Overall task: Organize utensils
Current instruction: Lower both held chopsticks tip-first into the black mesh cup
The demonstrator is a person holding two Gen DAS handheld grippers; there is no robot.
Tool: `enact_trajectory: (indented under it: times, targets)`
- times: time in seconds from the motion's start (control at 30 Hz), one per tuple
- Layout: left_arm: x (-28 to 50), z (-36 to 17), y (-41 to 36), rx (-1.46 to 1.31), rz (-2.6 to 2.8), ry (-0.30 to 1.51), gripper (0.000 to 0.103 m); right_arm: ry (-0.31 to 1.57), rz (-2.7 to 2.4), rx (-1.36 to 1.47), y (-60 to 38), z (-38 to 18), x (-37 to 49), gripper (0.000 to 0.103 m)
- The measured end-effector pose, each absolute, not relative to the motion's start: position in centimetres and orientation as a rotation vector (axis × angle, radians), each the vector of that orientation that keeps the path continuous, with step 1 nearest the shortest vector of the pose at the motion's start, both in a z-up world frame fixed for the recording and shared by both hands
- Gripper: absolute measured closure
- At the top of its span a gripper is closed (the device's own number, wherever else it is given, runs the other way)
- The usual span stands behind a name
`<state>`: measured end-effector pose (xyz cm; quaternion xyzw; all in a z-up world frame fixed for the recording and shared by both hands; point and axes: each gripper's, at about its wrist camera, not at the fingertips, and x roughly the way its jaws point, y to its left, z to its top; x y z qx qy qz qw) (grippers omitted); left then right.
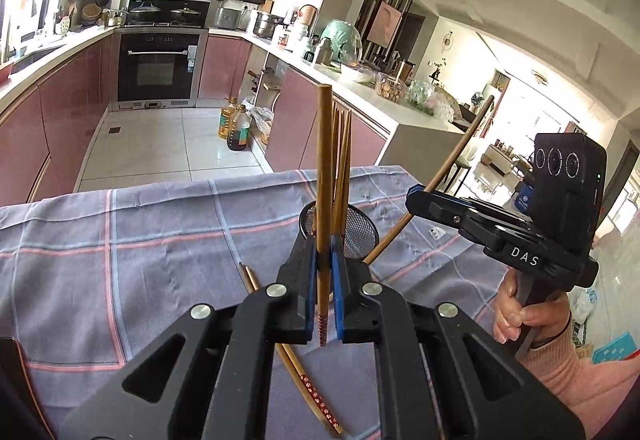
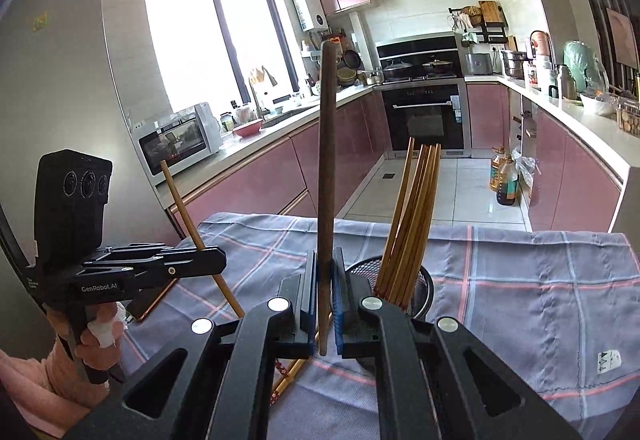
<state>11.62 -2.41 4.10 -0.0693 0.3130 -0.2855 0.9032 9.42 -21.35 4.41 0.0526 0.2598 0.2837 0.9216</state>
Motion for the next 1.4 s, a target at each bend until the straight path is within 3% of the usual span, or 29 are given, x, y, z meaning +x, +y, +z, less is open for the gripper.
enact_trajectory:
  times: [0.67,1.4]
  targets:
    - [14.6,10.8,-6.3,-0.117,-0.604,0.499,0.096,0.427,0.542,0.105,-22.7,8.3,11.8,0.097]
    - [18.5,4.3,-11.4,0.114,-0.569,0.735,0.096,0.683,0.51,0.142,-21.4,0.9,16.4,0.097]
